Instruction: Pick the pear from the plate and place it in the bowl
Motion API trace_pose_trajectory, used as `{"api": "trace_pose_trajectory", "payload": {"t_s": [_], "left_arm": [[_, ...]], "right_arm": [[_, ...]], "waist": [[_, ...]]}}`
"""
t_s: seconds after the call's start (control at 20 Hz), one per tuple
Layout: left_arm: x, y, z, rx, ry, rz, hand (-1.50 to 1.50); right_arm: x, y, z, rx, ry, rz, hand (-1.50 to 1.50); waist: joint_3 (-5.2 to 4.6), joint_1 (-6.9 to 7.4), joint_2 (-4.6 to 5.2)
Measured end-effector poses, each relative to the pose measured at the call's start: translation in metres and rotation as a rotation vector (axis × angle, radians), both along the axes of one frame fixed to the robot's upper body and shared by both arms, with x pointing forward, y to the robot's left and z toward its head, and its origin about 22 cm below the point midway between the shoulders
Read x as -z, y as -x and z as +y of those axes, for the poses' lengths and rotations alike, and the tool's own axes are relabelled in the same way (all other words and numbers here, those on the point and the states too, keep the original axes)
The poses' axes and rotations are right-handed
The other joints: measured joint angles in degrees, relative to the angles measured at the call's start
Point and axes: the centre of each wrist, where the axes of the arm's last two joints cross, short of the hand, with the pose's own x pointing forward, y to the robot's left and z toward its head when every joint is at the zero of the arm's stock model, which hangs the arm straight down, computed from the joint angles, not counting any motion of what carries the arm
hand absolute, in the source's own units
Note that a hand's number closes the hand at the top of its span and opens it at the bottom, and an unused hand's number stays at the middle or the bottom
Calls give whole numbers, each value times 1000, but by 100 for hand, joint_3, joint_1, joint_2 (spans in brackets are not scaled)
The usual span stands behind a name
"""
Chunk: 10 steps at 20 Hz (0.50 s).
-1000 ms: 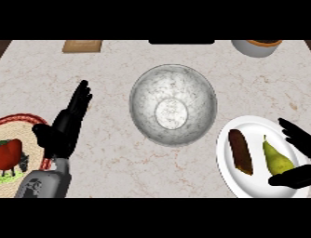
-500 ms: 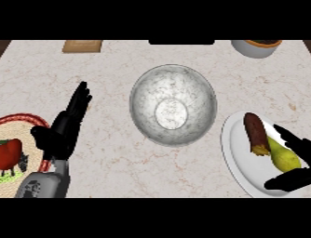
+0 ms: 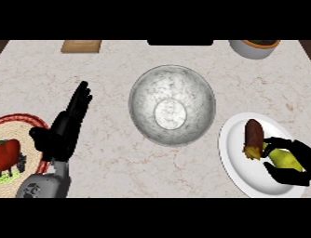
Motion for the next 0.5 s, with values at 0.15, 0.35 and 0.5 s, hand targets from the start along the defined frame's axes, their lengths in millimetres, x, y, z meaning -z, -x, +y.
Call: {"api": "trace_pose_trajectory", "payload": {"t_s": [0.15, 0.35, 0.5], "left_arm": [[0, -2, 8, -1, 1, 0, 0], [2, -1, 3, -4, 0, -1, 0], [4, 0, -1, 15, 1, 7, 0]], "right_arm": [[-2, 1, 4, -18, -16, -16, 150], [0, 1, 36, -19, -52, -67, 150], [-7, -7, 108, -46, -152, -186, 150]], "waist": [[-19, -13, -8], [-42, -39, -24], [16, 96, -23]]}}
